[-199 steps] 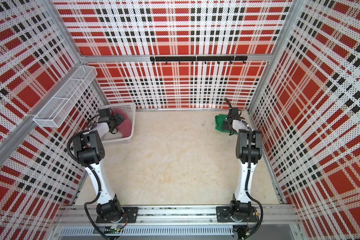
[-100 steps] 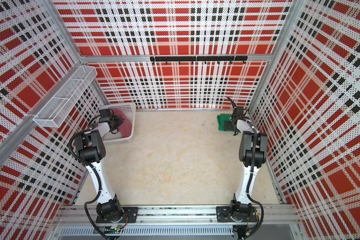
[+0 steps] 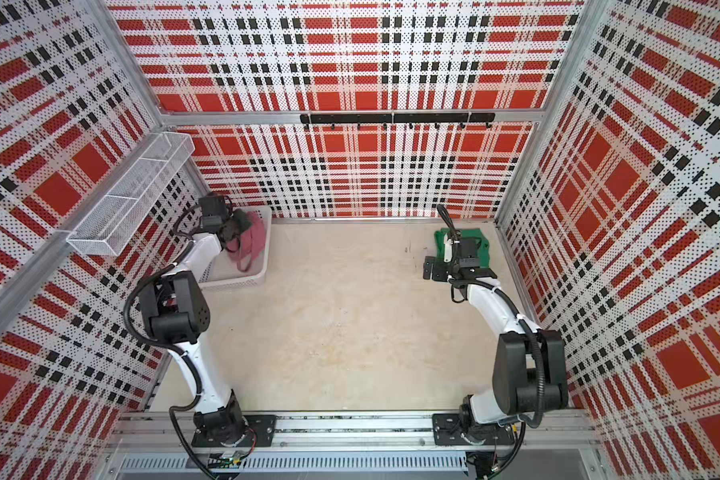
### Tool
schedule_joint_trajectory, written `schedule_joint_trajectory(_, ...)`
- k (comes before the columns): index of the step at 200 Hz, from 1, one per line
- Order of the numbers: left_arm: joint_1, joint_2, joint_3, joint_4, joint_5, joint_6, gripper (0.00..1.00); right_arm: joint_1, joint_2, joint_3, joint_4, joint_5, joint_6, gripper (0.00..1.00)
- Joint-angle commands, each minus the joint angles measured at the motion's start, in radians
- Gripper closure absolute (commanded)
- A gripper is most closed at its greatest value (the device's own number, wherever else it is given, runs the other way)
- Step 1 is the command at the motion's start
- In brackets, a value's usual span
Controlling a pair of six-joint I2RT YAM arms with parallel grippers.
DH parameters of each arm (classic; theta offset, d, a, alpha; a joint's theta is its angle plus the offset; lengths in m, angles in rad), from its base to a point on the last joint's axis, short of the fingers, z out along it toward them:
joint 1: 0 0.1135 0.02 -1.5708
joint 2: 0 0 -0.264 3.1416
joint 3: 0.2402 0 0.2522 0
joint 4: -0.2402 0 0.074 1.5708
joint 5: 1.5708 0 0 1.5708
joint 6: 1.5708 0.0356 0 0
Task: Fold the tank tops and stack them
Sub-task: 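Lift the pink tank top from the basket with left gripper while right withdraws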
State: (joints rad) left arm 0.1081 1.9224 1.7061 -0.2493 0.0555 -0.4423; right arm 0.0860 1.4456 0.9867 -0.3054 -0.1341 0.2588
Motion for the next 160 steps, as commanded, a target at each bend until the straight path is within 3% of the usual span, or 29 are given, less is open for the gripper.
schedule_joint_trajectory(1, -0.094, -0.190, 0.049, -0.035, -0.027, 0.068, 1.00, 0.013, -0.106, -0.048, 0.096, -0.102, 0.086, 0.01)
schedule_joint_trajectory(18, -0.179, -0.284, 0.042, -0.057, -0.063, 0.117, 1.00, 0.014, -0.155, -0.072, 0.095, -0.115, 0.103, 0.02)
schedule_joint_trajectory(50, -0.321, -0.386, -0.109, -0.012, -0.025, 0.084, 1.00, 0.014, -0.186, -0.076, 0.048, -0.133, 0.106, 0.02)
schedule_joint_trajectory(80, -0.364, -0.362, -0.361, 0.212, 0.244, -0.059, 1.00, 0.014, -0.185, -0.062, -0.027, -0.116, 0.104, 0.02)
schedule_joint_trajectory(83, -0.381, -0.350, -0.377, 0.229, 0.257, -0.069, 0.98, 0.014, -0.185, -0.062, -0.030, -0.114, 0.105, 0.02)
schedule_joint_trajectory(87, -0.386, -0.337, -0.391, 0.242, 0.268, -0.075, 0.87, 0.014, -0.185, -0.060, -0.042, -0.110, 0.103, 0.02)
schedule_joint_trajectory(100, -0.393, -0.265, -0.389, 0.239, 0.284, -0.059, 0.41, 0.014, -0.182, -0.057, -0.075, -0.097, 0.096, 0.01)
schedule_joint_trajectory(112, -0.391, -0.214, -0.359, 0.189, 0.277, -0.023, 0.22, 0.014, -0.183, -0.060, -0.100, -0.099, 0.088, 0.01)
schedule_joint_trajectory(128, -0.388, -0.220, -0.360, 0.142, 0.200, 0.020, 0.12, 0.017, -0.195, -0.081, -0.119, -0.101, 0.088, 0.00)
schedule_joint_trajectory(160, -0.375, -0.331, -0.416, 0.013, 0.044, 0.098, 0.11, 0.043, -0.209, -0.138, -0.097, -0.108, 0.115, 0.02)
